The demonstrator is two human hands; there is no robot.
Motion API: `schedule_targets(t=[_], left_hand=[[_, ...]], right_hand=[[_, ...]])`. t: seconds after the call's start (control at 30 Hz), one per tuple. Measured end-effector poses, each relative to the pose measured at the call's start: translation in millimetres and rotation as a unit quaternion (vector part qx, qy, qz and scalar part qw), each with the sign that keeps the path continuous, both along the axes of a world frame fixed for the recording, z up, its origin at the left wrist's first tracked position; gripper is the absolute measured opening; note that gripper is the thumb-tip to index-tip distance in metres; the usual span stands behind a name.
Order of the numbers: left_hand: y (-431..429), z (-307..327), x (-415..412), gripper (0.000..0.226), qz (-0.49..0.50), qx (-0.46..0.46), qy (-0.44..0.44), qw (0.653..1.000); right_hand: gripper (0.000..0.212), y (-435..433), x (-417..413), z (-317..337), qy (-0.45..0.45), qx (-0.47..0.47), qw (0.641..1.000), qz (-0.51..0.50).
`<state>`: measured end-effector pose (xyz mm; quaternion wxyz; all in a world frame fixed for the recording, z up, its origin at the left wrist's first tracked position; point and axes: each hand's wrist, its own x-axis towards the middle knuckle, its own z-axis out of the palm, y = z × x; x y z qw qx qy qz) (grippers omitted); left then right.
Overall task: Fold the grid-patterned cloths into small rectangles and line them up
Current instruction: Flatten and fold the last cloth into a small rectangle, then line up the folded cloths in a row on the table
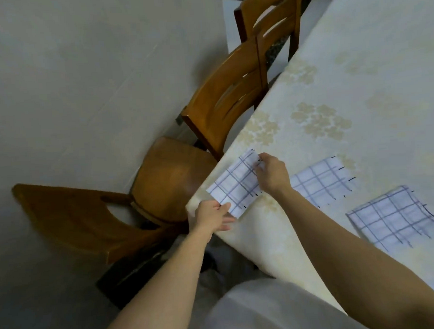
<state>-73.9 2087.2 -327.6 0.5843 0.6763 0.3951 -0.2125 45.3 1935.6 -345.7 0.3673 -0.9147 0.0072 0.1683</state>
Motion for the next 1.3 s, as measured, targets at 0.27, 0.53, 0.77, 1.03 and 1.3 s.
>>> schedule_targets(t=[0.27,0.53,0.77,1.03,1.3], left_hand=[[10,-28,13,0.021,-0.127,0.013,0.066,0.990],[38,-31,18,0.035,-0.419,0.180,-0.079,0.886],[43,-51,37,0.078,-0.578,0.316,-0.221,0.719],[42,-67,34,0.085,-0.592,0.299,-0.152,0.733],[35,-64,36,0.084,-0.567,0.319,-0.139,0.746]], right_hand=[[0.026,8,11,-34,0.023,-0.118,0.992,0.022],[0.070,20,-39,-26,-0.122,-0.187,0.974,-0.045],[0.075,48,-110,-46,0.011,-0.117,0.990,-0.077],[0.080,39,-109,-57,0.043,-0.216,0.975,0.015],[0.082,24,-93,-64,0.023,-0.204,0.977,0.058]])
